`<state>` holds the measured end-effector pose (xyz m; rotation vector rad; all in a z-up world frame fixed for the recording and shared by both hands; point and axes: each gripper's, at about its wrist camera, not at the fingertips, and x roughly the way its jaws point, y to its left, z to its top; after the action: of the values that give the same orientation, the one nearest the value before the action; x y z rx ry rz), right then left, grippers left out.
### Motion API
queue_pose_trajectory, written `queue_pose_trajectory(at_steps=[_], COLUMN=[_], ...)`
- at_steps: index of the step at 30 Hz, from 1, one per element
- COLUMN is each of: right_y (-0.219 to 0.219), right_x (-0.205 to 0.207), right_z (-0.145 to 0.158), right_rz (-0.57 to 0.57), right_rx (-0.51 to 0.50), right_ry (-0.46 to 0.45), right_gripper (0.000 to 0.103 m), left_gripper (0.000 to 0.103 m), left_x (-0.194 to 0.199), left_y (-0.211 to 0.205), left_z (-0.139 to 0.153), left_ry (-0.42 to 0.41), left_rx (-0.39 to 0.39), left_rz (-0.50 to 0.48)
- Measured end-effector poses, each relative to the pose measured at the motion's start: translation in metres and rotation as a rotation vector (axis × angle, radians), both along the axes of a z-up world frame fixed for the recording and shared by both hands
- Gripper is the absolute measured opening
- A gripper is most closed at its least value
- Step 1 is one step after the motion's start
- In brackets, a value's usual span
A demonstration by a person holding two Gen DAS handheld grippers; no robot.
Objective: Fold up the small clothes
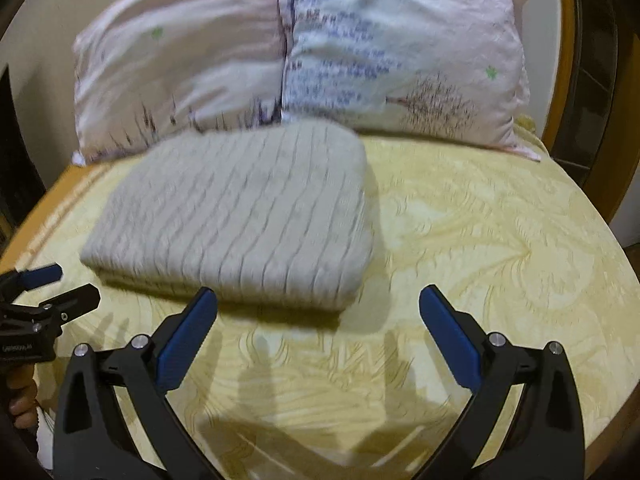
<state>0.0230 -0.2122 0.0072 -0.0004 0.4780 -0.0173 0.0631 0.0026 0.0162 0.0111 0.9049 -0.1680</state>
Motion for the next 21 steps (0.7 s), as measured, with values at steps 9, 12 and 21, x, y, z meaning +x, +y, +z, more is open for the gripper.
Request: queue_pose_trajectory(at_steps=[9,12,21], right_y=[0.002,0.005,0.008], right_x=[0.009,0.009,0.014], right_z=[-0.023,-0.026,-0.031], right_rz=[-0.011,-0.003,-0.017], right_rx=[0.041,0.040,0.008], right_ry=[0.097,0.100,0.114], right_gripper=[0.101,0.101,0.101], left_gripper=[0.102,0.102,0.102], left_x=[0.002,0.001,0.002], left_y=[-0.014,-0.016,-0.017], left_z=[-0.016,-0.017,-0.019], left_ry=[0.055,0.048,0.026], left_rx=[0.040,0.056,0.084], left_rz=[-0.004,0.000,0.031])
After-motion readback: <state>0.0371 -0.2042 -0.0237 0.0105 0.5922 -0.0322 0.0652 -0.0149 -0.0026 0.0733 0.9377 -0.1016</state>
